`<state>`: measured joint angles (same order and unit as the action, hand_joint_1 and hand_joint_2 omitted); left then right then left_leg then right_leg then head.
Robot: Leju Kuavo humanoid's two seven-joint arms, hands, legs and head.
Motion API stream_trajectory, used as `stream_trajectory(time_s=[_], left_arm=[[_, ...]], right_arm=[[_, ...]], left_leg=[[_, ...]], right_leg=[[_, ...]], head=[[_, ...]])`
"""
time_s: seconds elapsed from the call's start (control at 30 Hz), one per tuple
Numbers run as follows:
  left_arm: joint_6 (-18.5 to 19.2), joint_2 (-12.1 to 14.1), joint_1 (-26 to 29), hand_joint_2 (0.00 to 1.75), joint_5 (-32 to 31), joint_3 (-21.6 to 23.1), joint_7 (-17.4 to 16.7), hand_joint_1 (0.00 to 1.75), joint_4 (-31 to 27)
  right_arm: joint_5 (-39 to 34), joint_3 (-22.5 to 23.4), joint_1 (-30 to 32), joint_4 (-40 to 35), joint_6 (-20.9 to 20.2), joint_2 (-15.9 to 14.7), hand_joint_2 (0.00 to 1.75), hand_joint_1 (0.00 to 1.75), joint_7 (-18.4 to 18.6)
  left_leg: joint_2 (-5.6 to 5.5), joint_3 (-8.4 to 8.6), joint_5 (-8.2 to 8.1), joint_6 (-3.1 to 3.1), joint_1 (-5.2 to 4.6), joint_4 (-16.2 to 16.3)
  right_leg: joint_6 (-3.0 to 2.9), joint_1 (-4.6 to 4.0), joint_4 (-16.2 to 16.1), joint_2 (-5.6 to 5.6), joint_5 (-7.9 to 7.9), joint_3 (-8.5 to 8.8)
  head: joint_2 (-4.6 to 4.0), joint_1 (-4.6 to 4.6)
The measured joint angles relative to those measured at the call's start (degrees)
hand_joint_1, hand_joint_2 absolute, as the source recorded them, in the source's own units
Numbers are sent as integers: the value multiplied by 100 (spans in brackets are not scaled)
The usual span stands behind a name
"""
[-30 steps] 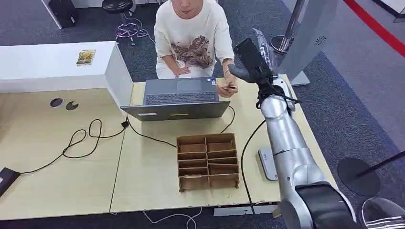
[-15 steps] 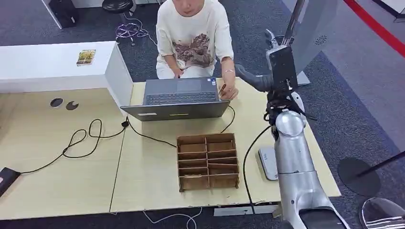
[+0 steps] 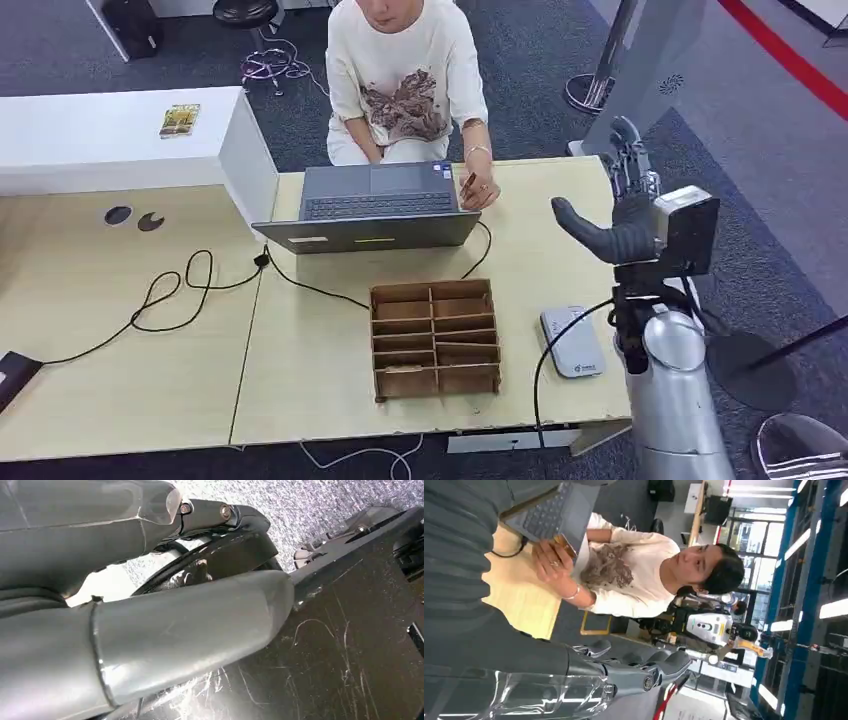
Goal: Pass the card to the sensor for recognition and then transmit it.
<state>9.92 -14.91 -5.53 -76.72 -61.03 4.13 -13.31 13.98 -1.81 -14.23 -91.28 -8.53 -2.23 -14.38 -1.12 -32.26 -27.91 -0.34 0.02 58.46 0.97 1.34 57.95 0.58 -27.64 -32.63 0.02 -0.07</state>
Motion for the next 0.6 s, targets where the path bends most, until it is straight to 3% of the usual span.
stream_trajectory(time_s=[0.33, 0.6], left_arm=[[-103, -31, 21, 0, 114, -166, 48, 0, 0], [-179, -61, 31, 0, 155, -260, 79, 0, 0]], right_arm=[[-1238, 513, 1566, -976, -485, -456, 175, 0, -374], [-796, 739, 2508, -1635, -376, -459, 175, 0, -754]], left_leg=[[-4, -4, -3, -3, 0, 0], [-2, -4, -5, -4, 0, -1]], right_leg=[[1, 0, 0, 5, -4, -1], [0, 0, 0, 2, -5, -2]], head=[[-2, 2], [0, 0]])
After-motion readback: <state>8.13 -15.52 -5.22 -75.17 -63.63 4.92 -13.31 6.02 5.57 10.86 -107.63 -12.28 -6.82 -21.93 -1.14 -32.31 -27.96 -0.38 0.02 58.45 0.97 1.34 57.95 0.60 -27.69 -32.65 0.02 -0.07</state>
